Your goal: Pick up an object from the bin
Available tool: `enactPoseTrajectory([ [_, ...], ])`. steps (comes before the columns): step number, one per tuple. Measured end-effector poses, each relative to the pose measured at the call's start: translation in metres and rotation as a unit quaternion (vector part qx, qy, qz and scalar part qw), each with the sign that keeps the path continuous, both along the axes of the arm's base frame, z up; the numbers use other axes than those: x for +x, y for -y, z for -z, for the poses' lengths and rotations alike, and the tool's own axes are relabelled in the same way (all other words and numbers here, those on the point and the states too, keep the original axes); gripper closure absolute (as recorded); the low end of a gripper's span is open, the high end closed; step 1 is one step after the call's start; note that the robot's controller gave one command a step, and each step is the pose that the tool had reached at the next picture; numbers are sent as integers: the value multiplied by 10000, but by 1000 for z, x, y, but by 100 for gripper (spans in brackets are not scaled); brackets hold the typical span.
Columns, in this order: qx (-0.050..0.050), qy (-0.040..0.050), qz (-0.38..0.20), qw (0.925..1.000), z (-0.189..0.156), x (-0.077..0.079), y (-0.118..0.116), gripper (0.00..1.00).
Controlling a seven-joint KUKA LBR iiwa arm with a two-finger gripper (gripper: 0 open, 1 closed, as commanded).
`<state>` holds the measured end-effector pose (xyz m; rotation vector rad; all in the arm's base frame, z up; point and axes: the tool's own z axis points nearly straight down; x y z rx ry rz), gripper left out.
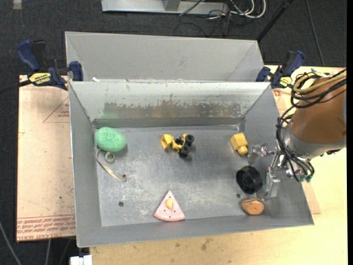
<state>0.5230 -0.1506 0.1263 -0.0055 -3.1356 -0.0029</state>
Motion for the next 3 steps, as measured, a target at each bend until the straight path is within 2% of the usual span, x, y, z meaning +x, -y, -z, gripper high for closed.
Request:
enactPoseTrajectory([
  [1,-8,36,-18,10000,-5,2,-1,0],
  [2,-16,75,-350,9994,17,-5,-1,0],
  [3,-23,46,-710,9975,52,-1,1,0],
])
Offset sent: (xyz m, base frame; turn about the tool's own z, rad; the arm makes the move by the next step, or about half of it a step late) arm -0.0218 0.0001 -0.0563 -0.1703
